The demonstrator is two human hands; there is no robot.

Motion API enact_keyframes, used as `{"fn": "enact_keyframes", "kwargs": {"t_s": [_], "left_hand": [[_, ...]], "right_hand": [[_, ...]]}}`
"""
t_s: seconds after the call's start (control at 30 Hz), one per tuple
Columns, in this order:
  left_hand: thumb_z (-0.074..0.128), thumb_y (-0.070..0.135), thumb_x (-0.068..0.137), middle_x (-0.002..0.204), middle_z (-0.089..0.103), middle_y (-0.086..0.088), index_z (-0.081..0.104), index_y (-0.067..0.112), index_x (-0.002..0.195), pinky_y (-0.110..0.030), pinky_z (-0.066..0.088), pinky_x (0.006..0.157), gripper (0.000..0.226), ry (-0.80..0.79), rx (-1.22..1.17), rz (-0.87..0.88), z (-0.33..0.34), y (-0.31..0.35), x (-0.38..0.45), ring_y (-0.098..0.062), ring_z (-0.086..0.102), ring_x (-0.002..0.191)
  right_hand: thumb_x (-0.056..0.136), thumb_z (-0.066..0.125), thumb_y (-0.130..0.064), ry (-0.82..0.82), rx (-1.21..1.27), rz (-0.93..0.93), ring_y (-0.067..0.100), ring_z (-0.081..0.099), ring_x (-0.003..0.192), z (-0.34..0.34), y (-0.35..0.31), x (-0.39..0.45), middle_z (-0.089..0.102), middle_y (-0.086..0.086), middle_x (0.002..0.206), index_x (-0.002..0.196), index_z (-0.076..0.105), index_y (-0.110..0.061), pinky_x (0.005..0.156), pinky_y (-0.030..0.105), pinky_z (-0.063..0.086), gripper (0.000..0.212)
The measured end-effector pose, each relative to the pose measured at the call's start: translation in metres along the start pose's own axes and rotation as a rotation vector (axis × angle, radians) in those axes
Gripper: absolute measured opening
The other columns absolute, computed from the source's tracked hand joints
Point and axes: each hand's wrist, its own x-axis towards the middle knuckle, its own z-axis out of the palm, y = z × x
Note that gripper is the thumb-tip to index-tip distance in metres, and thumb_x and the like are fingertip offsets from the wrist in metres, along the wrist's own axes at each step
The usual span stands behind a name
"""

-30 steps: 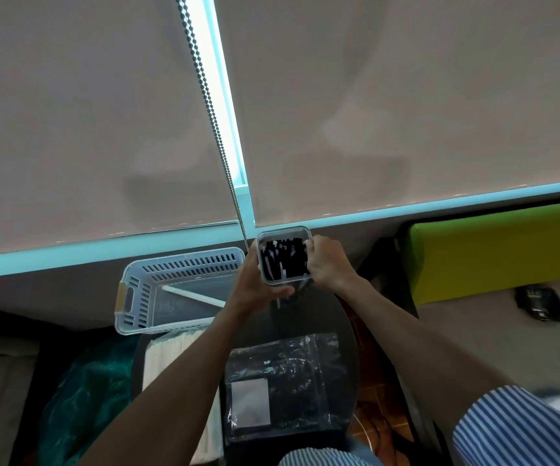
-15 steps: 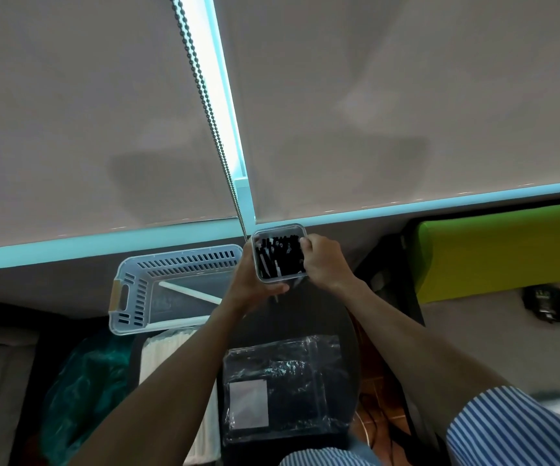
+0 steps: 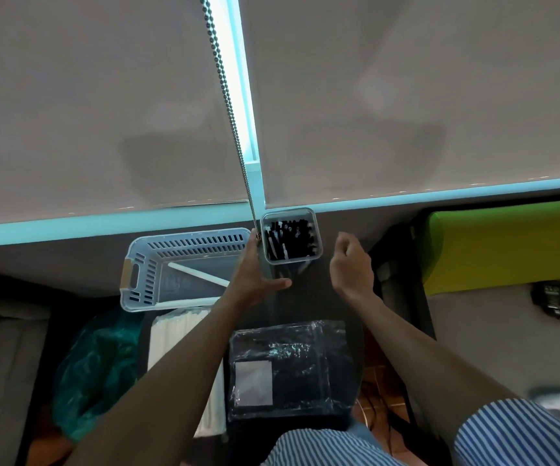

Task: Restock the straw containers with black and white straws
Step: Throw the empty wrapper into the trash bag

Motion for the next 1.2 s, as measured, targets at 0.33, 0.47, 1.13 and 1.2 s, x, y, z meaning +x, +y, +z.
{"fn": "enact_keyframes", "kwargs": {"t_s": [0.33, 0.47, 1.13, 1.2], "left_hand": [[0.092, 0.019, 0.069, 0.153, 0.041, -0.011, 0.032, 0.015, 0.154, -0.042, 0.051, 0.104, 0.104, 0.268, 0.137, 0.093, 0.004, -0.010, -0.066, -0.027, 0.052, 0.130], [0.087, 0.018, 0.076, 0.133, 0.055, -0.010, 0.049, 0.014, 0.140, -0.032, 0.058, 0.089, 0.075, 0.382, 0.171, 0.102, 0.007, -0.014, -0.098, -0.018, 0.063, 0.105], [0.080, 0.023, 0.082, 0.119, 0.062, -0.007, 0.060, 0.014, 0.129, -0.022, 0.048, 0.087, 0.052, 0.355, 0.130, -0.224, 0.059, -0.079, -0.229, -0.013, 0.059, 0.098], [0.080, 0.023, 0.082, 0.118, 0.062, -0.006, 0.060, 0.015, 0.128, -0.023, 0.048, 0.088, 0.051, 0.365, 0.121, -0.233, 0.061, -0.079, -0.229, -0.014, 0.059, 0.099]], "right_hand": [[0.096, 0.051, -0.020, -0.461, -0.264, -0.059, 0.024, 0.062, 0.115, 0.013, 0.066, -0.038, 0.067, 0.005, 0.126, 0.128, 0.061, -0.021, 0.096, 0.039, 0.051, 0.033], [0.094, 0.058, -0.032, -0.723, -0.586, -0.210, 0.028, 0.050, 0.131, 0.028, 0.077, -0.048, 0.052, 0.008, 0.145, 0.147, 0.042, -0.022, 0.108, 0.043, 0.042, 0.056], [0.093, 0.053, -0.018, -0.978, -1.005, -0.430, 0.021, 0.064, 0.090, 0.055, 0.093, -0.061, 0.065, 0.006, 0.104, 0.102, 0.063, -0.011, 0.079, 0.038, 0.056, 0.016], [0.092, 0.054, -0.014, -0.978, -0.975, -0.454, 0.023, 0.066, 0.085, 0.055, 0.081, -0.058, 0.067, 0.007, 0.097, 0.095, 0.065, -0.010, 0.079, 0.040, 0.059, 0.012]]}}
